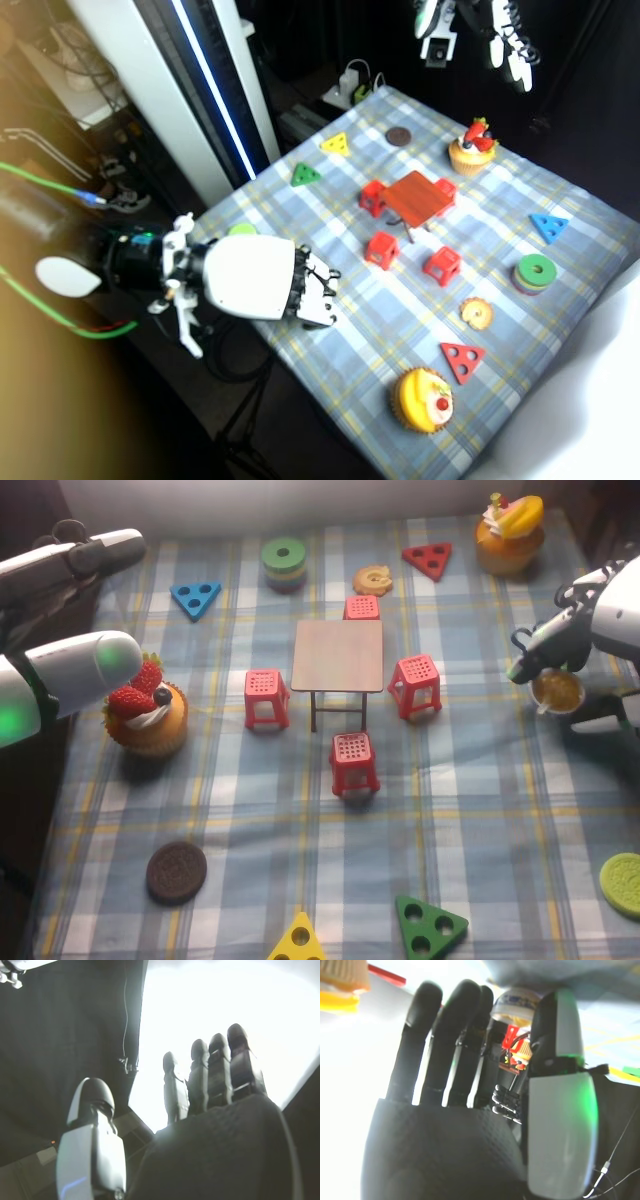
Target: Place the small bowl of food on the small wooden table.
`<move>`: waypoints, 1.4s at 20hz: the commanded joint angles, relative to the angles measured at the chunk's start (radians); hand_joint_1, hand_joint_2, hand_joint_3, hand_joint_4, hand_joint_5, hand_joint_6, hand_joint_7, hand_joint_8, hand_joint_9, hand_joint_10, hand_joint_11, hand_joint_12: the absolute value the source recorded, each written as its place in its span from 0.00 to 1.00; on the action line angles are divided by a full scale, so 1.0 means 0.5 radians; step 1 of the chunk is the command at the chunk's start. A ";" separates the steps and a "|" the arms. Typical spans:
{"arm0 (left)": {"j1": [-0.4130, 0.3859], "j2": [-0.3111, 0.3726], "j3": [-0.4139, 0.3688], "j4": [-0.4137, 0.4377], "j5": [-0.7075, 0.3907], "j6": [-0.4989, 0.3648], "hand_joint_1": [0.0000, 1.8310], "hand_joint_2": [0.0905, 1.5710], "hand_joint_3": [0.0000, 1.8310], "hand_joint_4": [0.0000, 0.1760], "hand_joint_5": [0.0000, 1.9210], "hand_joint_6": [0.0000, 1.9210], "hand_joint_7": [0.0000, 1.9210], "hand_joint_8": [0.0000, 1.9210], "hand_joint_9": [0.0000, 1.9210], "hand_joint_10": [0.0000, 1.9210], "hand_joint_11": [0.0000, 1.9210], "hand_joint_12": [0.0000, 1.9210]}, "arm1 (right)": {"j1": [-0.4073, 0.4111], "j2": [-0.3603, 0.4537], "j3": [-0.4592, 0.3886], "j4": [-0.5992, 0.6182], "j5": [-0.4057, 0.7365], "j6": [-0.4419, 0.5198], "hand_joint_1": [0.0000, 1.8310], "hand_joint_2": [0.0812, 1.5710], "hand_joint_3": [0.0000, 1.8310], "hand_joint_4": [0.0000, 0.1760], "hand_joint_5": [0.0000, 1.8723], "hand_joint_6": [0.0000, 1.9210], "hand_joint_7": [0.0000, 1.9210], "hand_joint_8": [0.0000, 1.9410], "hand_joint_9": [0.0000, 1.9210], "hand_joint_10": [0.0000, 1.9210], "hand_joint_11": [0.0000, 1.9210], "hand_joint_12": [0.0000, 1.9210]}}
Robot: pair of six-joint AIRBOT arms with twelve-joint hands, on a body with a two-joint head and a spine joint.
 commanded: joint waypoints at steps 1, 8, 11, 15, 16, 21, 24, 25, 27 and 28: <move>-0.021 0.004 0.015 0.004 -0.241 -0.024 0.27 0.64 0.00 0.83 0.21 0.00 0.13 0.00 0.08 0.00 0.00 0.17 | 0.040 0.009 -0.010 0.052 0.260 -0.005 0.69 0.63 0.00 0.00 0.60 0.34 0.70 0.23 0.66 0.13 0.44 0.58; -0.021 0.003 0.019 -0.001 -0.236 -0.024 0.27 0.64 0.00 0.95 0.19 0.00 0.11 0.00 0.07 0.00 0.00 0.15 | 0.302 -0.080 0.001 -0.096 0.304 -0.006 0.63 0.67 0.00 0.00 0.57 0.44 0.66 0.35 0.59 0.65 0.50 0.87; -0.021 0.003 0.021 -0.001 -0.232 -0.024 0.28 0.64 0.00 0.89 0.20 0.00 0.11 0.00 0.07 0.00 0.00 0.15 | 0.431 -0.113 0.004 -0.183 0.303 -0.006 0.65 0.65 0.00 0.00 0.60 0.37 0.54 0.64 0.48 0.87 0.43 1.00; -0.022 -0.001 0.028 -0.001 -0.220 -0.024 0.29 0.64 0.00 0.79 0.21 0.00 0.13 0.00 0.07 0.00 0.00 0.12 | 0.536 -0.180 0.020 -0.254 0.303 -0.005 0.69 0.65 0.00 0.00 0.60 0.31 0.61 0.45 0.53 0.54 0.34 0.84; -0.022 -0.002 0.029 -0.001 -0.217 -0.024 0.29 0.64 0.00 0.77 0.21 0.00 0.13 0.00 0.07 0.00 0.00 0.12 | 0.555 -0.206 0.030 -0.262 0.303 -0.005 0.70 0.65 0.00 0.00 0.64 0.19 0.60 0.50 0.55 0.61 0.42 0.89; -0.029 -0.006 0.037 0.000 -0.196 -0.024 0.28 0.64 0.00 0.78 0.19 0.00 0.11 0.00 0.06 0.00 0.00 0.10 | 0.610 -0.333 0.080 -0.287 0.292 -0.004 0.70 0.63 0.00 0.00 0.75 0.01 0.60 0.46 0.53 0.37 0.17 0.79; -0.037 -0.012 0.045 0.007 -0.182 -0.025 0.26 0.64 0.00 0.86 0.17 0.00 0.11 0.00 0.06 0.00 0.00 0.11 | 0.644 -0.389 0.100 -0.319 0.256 -0.004 0.70 0.61 0.00 0.00 0.77 0.01 0.66 0.31 0.64 0.33 0.53 0.66; -0.039 -0.013 0.046 0.008 -0.178 -0.026 0.25 0.64 0.00 0.90 0.17 0.00 0.10 0.00 0.05 0.00 0.00 0.08 | 0.652 -0.408 0.109 -0.330 0.244 -0.004 0.70 0.60 0.00 0.01 0.76 0.04 0.71 0.21 0.66 0.24 0.50 0.63; -0.041 -0.017 0.049 0.008 -0.173 -0.027 0.25 0.65 0.00 0.91 0.16 0.00 0.08 0.00 0.05 0.00 0.00 0.06 | 0.661 -0.429 0.120 -0.342 0.224 -0.004 0.69 0.61 0.00 0.02 0.66 0.25 0.71 0.19 0.72 0.12 0.54 0.59; -0.042 -0.020 0.051 0.009 -0.166 -0.029 0.24 0.65 0.00 0.93 0.16 0.00 0.09 0.00 0.05 0.00 0.00 0.07 | 0.668 -0.440 0.125 -0.355 0.203 -0.004 0.69 0.62 0.00 0.00 0.64 0.27 0.71 0.20 0.75 0.09 0.56 0.59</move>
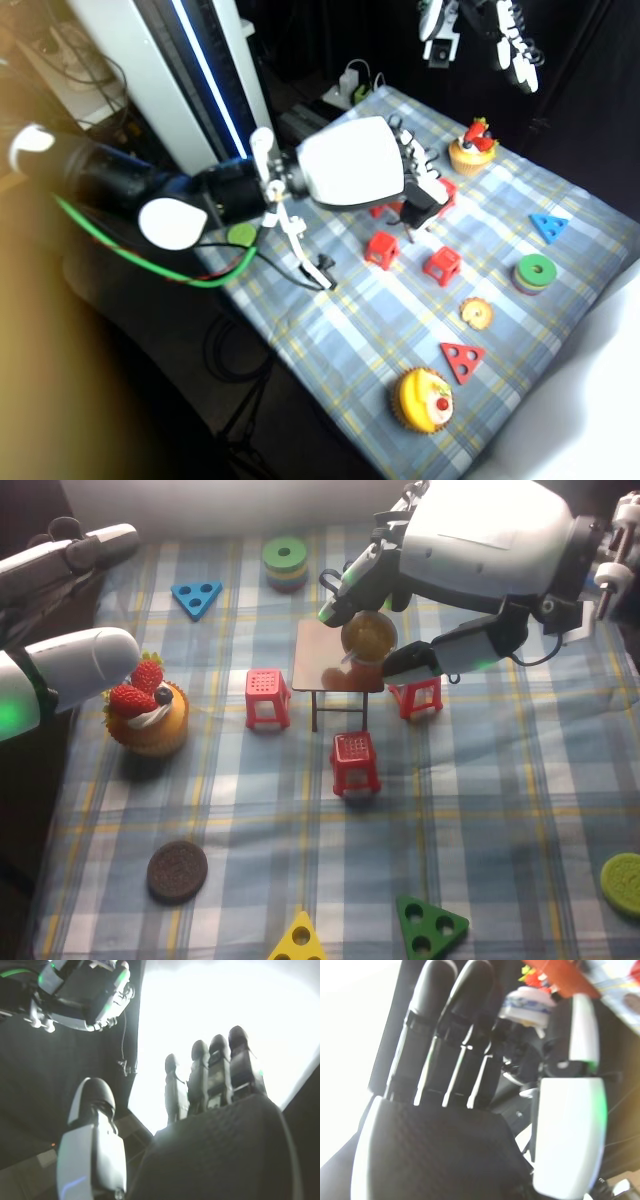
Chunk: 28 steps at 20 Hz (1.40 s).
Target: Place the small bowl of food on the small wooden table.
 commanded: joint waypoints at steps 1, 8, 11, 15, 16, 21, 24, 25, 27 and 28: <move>-0.025 -0.012 0.012 -0.003 -0.230 -0.023 0.25 0.65 0.00 0.90 0.16 0.00 0.09 0.00 0.05 0.00 0.00 0.07 | 0.047 0.002 0.018 0.066 0.187 -0.005 0.70 0.62 0.00 0.00 0.61 0.31 0.71 0.20 0.77 0.07 0.58 0.58; -0.031 -0.019 0.028 0.006 -0.217 -0.043 0.26 0.65 0.00 0.87 0.17 0.00 0.09 0.00 0.05 0.00 0.00 0.07 | 0.066 -0.060 0.052 0.014 0.142 -0.005 0.71 0.61 0.00 0.00 0.66 0.19 0.73 0.21 0.77 0.26 0.61 0.71; -0.035 -0.023 0.035 0.006 -0.213 -0.045 0.24 0.66 0.00 0.86 0.17 0.00 0.09 0.00 0.05 0.00 0.00 0.08 | 0.078 -0.066 0.054 -0.017 0.131 -0.005 0.71 0.63 0.00 0.00 0.63 0.30 0.64 0.33 0.70 0.40 0.55 0.78; -0.036 -0.023 0.035 0.006 -0.212 -0.045 0.26 0.65 0.00 0.89 0.17 0.00 0.09 0.00 0.05 0.00 0.00 0.08 | 0.082 -0.065 0.057 -0.025 0.119 -0.005 0.63 0.57 0.00 0.07 0.37 0.00 0.50 0.01 0.53 0.05 0.31 0.56; -0.036 -0.023 0.034 0.006 -0.212 -0.046 0.26 0.66 0.00 0.89 0.16 0.00 0.08 0.00 0.04 0.00 0.00 0.05 | 0.082 -0.065 0.057 -0.024 0.116 -0.005 0.60 0.55 0.00 0.28 0.30 0.00 0.49 0.00 0.46 0.00 0.14 0.58; -0.036 -0.022 0.032 0.004 -0.222 -0.058 0.27 0.64 0.00 0.89 0.17 0.00 0.09 0.00 0.06 0.00 0.00 0.06 | 0.082 -0.063 0.051 -0.020 0.110 0.022 0.56 0.55 0.00 0.49 0.23 0.00 0.29 0.00 0.36 0.00 0.11 0.56; -0.035 -0.021 0.026 -0.013 -0.252 -0.063 0.25 0.64 0.00 0.89 0.18 0.00 0.11 0.00 0.07 0.00 0.00 0.13 | 0.082 0.011 0.000 -0.004 0.125 0.034 0.56 0.56 0.00 0.55 0.22 0.00 0.29 0.00 0.32 0.00 0.08 0.59; -0.034 -0.020 0.023 -0.024 -0.269 -0.063 0.25 0.65 0.00 0.85 0.19 0.00 0.11 0.00 0.07 0.00 0.00 0.13 | 0.082 0.063 -0.030 0.010 0.145 0.034 0.55 0.56 0.00 0.47 0.22 0.00 0.29 0.00 0.31 0.00 0.07 0.59; -0.030 -0.010 0.014 -0.043 -0.309 -0.063 0.25 0.65 0.00 0.76 0.20 0.00 0.11 0.00 0.08 0.00 0.00 0.14 | 0.081 0.198 -0.085 0.058 0.215 0.034 0.51 0.55 0.00 0.33 0.20 0.00 0.28 0.00 0.31 0.00 0.06 0.62; -0.015 0.006 0.003 -0.062 -0.363 -0.063 0.26 0.64 0.00 0.60 0.21 0.00 0.10 0.00 0.07 0.00 0.00 0.14 | 0.025 0.294 -0.120 0.145 0.307 0.034 0.49 0.56 0.00 0.26 0.19 0.00 0.27 0.00 0.30 0.00 0.08 0.59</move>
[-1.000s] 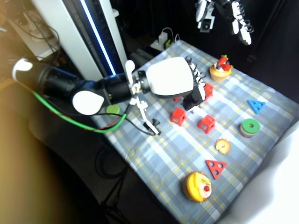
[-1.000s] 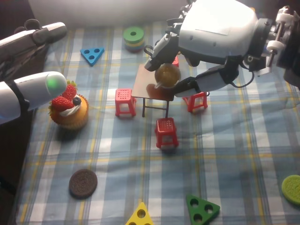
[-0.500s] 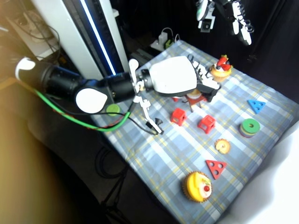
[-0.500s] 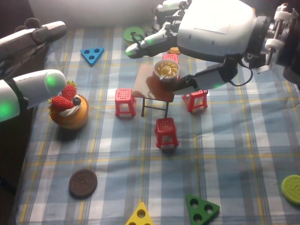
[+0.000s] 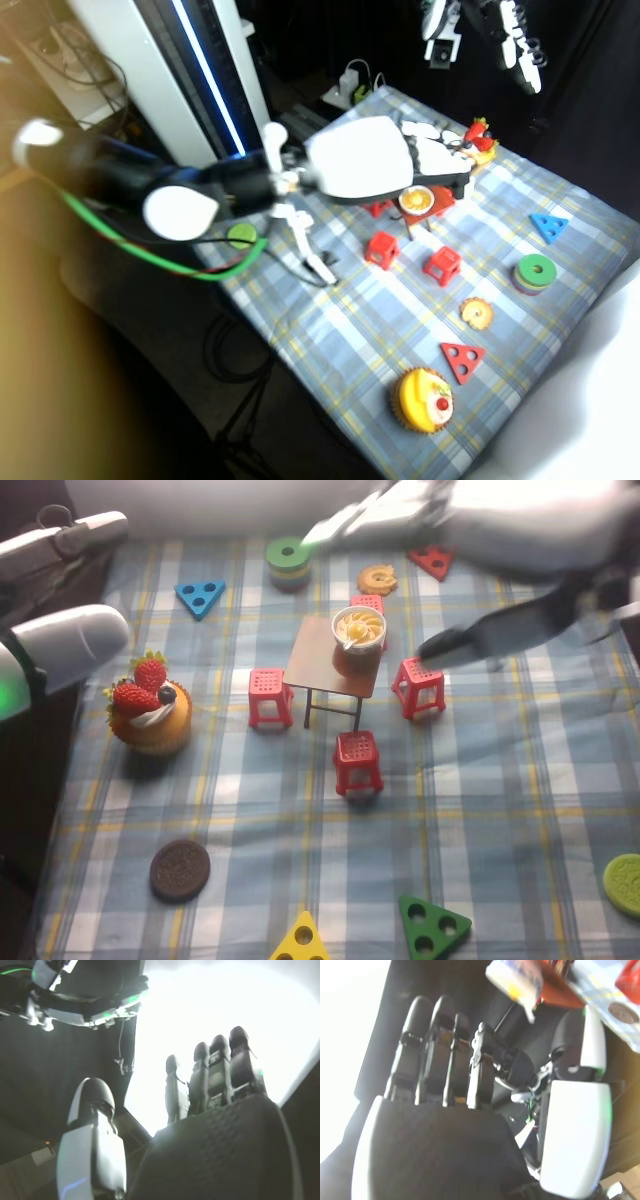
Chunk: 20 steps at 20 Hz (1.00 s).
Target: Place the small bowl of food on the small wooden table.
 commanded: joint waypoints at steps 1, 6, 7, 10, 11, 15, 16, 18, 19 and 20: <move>0.001 0.021 -0.009 -0.007 -0.337 -0.018 0.26 0.64 0.00 0.60 0.21 0.00 0.10 0.00 0.07 0.00 0.00 0.14 | -0.044 0.073 -0.022 0.180 0.331 0.001 0.49 0.56 0.00 0.26 0.19 0.00 0.27 0.00 0.30 0.00 0.08 0.59; 0.057 0.023 -0.024 -0.048 -0.663 -0.151 0.33 0.63 0.00 0.63 0.18 0.00 0.14 0.00 0.10 0.00 0.00 0.20 | -0.601 0.333 -0.193 0.787 1.014 -0.064 0.67 0.59 0.00 0.44 0.12 0.00 0.21 0.00 0.21 0.00 0.02 0.38; 0.060 0.020 -0.024 -0.048 -0.728 -0.185 0.32 0.64 0.00 0.45 0.17 0.00 0.14 0.00 0.11 0.00 0.00 0.25 | -0.702 0.361 -0.238 0.899 1.156 -0.105 0.59 0.61 0.00 0.28 0.14 0.00 0.24 0.00 0.24 0.01 0.06 0.39; 0.067 0.001 -0.015 -0.044 -0.949 -0.312 0.36 0.63 0.00 0.35 0.11 0.00 0.11 0.00 0.09 0.00 0.00 0.22 | -1.004 0.409 -0.343 1.150 1.564 -0.163 0.58 0.71 0.00 0.04 0.17 0.00 0.27 0.00 0.28 0.00 0.11 0.36; 0.079 -0.022 0.004 -0.039 -1.074 -0.417 0.31 0.61 0.00 0.46 0.06 0.00 0.07 0.00 0.06 0.00 0.00 0.20 | -1.144 0.413 -0.390 1.263 1.781 -0.182 0.43 0.72 0.00 0.00 0.21 0.00 0.30 0.00 0.31 0.01 0.14 0.34; 0.030 -0.114 0.116 0.034 -1.080 -0.749 0.13 0.75 0.01 0.23 0.02 0.00 0.08 0.00 0.11 0.00 0.00 0.36 | -1.322 0.441 -0.517 1.369 2.033 -0.310 0.42 0.79 0.00 0.20 0.09 0.00 0.23 0.00 0.24 0.00 0.15 0.10; 0.008 -0.134 0.151 0.053 -1.080 -0.856 0.10 0.75 0.00 0.00 0.03 0.00 0.08 0.00 0.09 0.00 0.00 0.29 | -1.320 0.448 -0.534 1.362 2.033 -0.335 0.41 0.76 0.00 0.55 0.04 0.00 0.09 0.00 0.07 0.00 0.03 0.02; -0.135 -0.143 0.182 0.152 -1.080 -0.902 0.07 0.80 0.01 0.12 0.04 0.00 0.08 0.01 0.06 0.01 0.00 0.09 | -1.318 0.453 -0.570 1.297 2.034 -0.337 0.35 0.68 0.00 0.57 0.01 0.00 0.01 0.00 0.01 0.00 0.00 0.00; -0.208 -0.138 0.187 0.213 -1.080 -0.884 0.07 0.80 0.01 0.12 0.04 0.00 0.08 0.01 0.06 0.01 0.00 0.09 | -1.276 0.477 -0.583 1.254 2.034 -0.341 0.35 0.68 0.00 0.57 0.01 0.00 0.01 0.00 0.01 0.00 0.00 0.00; -0.293 -0.120 0.187 0.280 -1.080 -0.844 0.01 0.88 0.00 0.96 0.06 0.01 0.10 0.00 0.05 0.00 0.00 0.00 | -1.253 0.499 -0.601 1.207 2.034 -0.378 0.36 0.66 0.00 0.33 0.05 0.00 0.02 0.00 0.04 0.01 0.07 0.04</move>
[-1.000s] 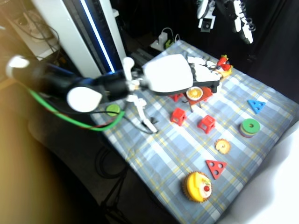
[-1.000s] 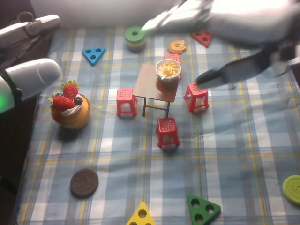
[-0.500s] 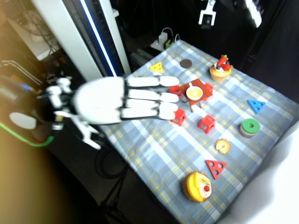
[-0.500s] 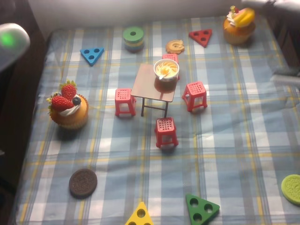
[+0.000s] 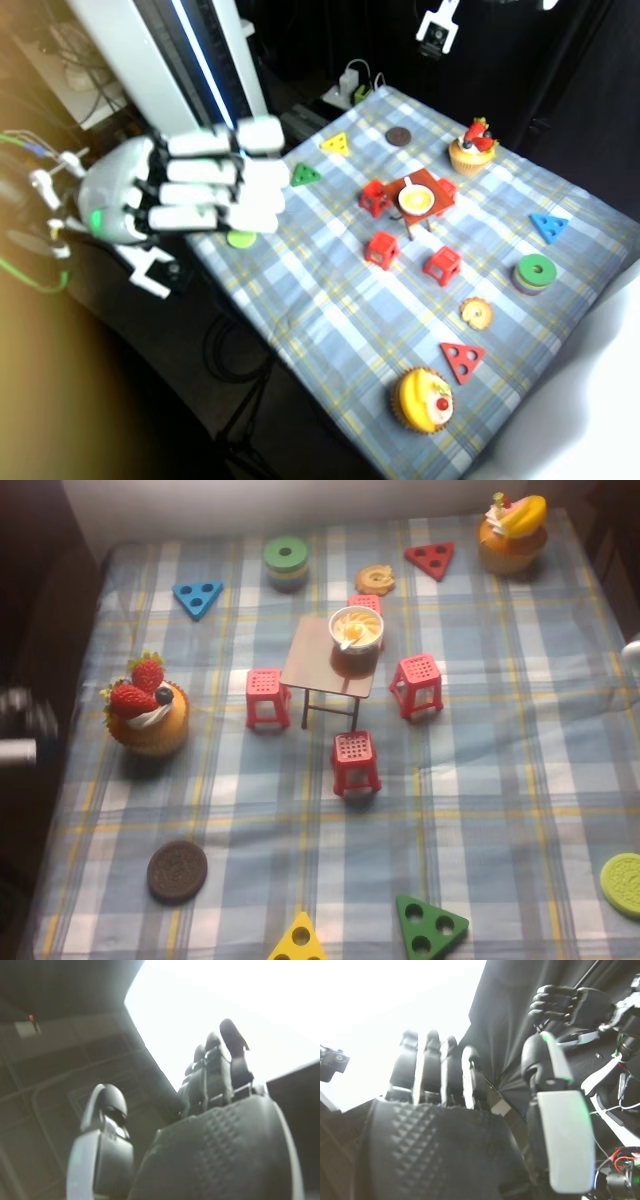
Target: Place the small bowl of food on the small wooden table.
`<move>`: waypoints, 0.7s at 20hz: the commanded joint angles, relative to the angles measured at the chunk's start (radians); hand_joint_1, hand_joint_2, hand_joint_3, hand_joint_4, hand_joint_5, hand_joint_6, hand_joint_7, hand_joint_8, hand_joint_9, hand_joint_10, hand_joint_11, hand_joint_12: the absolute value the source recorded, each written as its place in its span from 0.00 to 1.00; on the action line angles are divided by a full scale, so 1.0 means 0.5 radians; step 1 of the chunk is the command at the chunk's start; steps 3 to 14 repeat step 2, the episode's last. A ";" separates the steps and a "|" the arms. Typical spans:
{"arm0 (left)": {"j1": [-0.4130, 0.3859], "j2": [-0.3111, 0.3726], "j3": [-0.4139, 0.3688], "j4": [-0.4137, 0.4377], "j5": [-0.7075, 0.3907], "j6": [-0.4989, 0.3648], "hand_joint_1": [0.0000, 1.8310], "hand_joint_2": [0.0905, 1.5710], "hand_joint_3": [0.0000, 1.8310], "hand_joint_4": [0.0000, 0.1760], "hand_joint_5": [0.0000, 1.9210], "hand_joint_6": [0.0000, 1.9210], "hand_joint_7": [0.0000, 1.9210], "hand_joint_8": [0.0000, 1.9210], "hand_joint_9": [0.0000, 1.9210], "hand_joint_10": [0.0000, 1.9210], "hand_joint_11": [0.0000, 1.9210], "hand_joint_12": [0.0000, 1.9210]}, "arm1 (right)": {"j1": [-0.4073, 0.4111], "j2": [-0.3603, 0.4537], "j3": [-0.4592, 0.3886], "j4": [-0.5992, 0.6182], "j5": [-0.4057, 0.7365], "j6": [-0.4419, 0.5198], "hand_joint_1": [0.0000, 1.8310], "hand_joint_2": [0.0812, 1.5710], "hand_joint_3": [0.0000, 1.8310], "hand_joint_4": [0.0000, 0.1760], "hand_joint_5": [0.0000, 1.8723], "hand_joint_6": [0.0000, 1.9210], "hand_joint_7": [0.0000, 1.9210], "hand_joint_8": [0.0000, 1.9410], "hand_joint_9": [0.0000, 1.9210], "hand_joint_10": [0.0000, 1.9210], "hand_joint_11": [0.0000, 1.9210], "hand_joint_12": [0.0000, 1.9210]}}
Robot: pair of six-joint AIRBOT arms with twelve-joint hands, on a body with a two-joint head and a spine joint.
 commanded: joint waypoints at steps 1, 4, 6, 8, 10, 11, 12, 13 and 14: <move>-0.044 0.011 0.010 0.055 -0.231 0.002 0.01 0.87 0.00 0.66 0.16 0.02 0.21 0.02 0.24 0.00 0.02 0.36 | 0.025 0.029 -0.020 0.004 0.258 -0.073 0.33 0.69 0.00 0.45 0.12 0.01 0.06 0.00 0.07 0.01 0.08 0.05; -0.090 0.021 0.020 0.076 -0.232 0.000 0.01 0.87 0.00 0.66 0.16 0.02 0.21 0.02 0.24 0.00 0.02 0.36 | 0.036 0.033 -0.025 0.001 0.258 -0.120 0.33 0.69 0.00 0.45 0.12 0.01 0.06 0.00 0.07 0.01 0.08 0.05; -0.090 0.021 0.020 0.076 -0.232 0.000 0.01 0.87 0.00 0.66 0.16 0.02 0.21 0.02 0.24 0.00 0.02 0.36 | 0.036 0.033 -0.025 0.001 0.258 -0.120 0.33 0.69 0.00 0.45 0.12 0.01 0.06 0.00 0.07 0.01 0.08 0.05; -0.090 0.021 0.020 0.076 -0.232 0.000 0.01 0.87 0.00 0.66 0.16 0.02 0.21 0.02 0.24 0.00 0.02 0.36 | 0.036 0.033 -0.025 0.001 0.258 -0.120 0.33 0.69 0.00 0.45 0.12 0.01 0.06 0.00 0.07 0.01 0.08 0.05; -0.090 0.021 0.020 0.076 -0.232 0.000 0.01 0.87 0.00 0.66 0.16 0.02 0.21 0.02 0.24 0.00 0.02 0.36 | 0.036 0.033 -0.025 0.001 0.258 -0.120 0.33 0.69 0.00 0.45 0.12 0.01 0.06 0.00 0.07 0.01 0.08 0.05; -0.090 0.021 0.020 0.076 -0.232 0.000 0.01 0.87 0.00 0.66 0.16 0.02 0.21 0.02 0.24 0.00 0.02 0.36 | 0.036 0.033 -0.025 0.001 0.258 -0.120 0.33 0.69 0.00 0.45 0.12 0.01 0.06 0.00 0.07 0.01 0.08 0.05; -0.090 0.021 0.020 0.076 -0.232 0.000 0.01 0.87 0.00 0.66 0.16 0.02 0.21 0.02 0.24 0.00 0.02 0.36 | 0.036 0.033 -0.025 0.001 0.258 -0.120 0.33 0.69 0.00 0.45 0.12 0.01 0.06 0.00 0.07 0.01 0.08 0.05; -0.090 0.021 0.020 0.076 -0.232 0.000 0.01 0.87 0.00 0.66 0.16 0.02 0.21 0.02 0.24 0.00 0.02 0.36 | 0.036 0.033 -0.025 0.001 0.258 -0.120 0.33 0.69 0.00 0.45 0.12 0.01 0.06 0.00 0.07 0.01 0.08 0.05; -0.090 0.021 0.020 0.076 -0.232 0.000 0.01 0.87 0.00 0.66 0.16 0.02 0.21 0.02 0.24 0.00 0.02 0.36 | 0.036 0.033 -0.025 0.001 0.258 -0.120 0.33 0.69 0.00 0.45 0.12 0.01 0.06 0.00 0.07 0.01 0.08 0.05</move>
